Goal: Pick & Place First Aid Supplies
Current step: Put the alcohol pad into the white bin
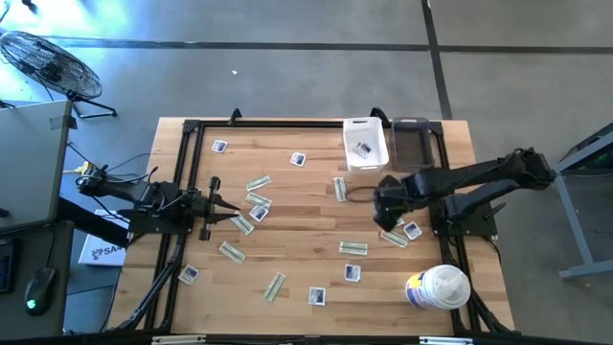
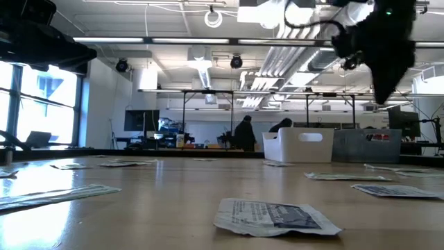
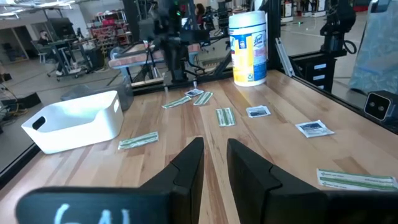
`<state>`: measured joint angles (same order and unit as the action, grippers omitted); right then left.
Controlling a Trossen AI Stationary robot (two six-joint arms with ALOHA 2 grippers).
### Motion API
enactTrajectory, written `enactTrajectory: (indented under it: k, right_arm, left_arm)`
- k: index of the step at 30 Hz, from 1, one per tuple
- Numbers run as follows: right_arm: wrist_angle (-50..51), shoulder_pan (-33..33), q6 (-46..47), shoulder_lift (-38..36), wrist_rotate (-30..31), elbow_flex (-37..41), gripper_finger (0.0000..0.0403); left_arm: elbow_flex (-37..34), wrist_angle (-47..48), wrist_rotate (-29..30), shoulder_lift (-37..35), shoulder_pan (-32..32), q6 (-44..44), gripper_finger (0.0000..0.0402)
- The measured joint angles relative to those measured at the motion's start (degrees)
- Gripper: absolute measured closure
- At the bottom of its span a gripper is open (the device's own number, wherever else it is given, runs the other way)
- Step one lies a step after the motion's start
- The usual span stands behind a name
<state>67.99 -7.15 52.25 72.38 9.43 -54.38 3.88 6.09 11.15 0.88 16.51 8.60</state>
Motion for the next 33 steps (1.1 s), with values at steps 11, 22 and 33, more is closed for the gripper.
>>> enactTrajectory:
  k: [11, 22, 33]
  right_arm:
    - [-5.71, 0.18, 9.59, 0.02, -9.00, 15.01, 0.0311]
    - [-16.21, -2.00, 16.06, 0.04, -11.91, 20.20, 0.0315]
    - [-25.01, -3.94, 19.74, 0.04, -12.93, 25.13, 0.0335]
  left_arm:
    - [0.01, 0.00, -0.01, -0.01, 0.00, -0.01, 0.0332]
    - [0.01, 0.00, -0.02, 0.01, 0.00, -0.01, 0.0332]
    - [0.02, 0.00, -0.02, -0.01, 0.00, -0.02, 0.0332]
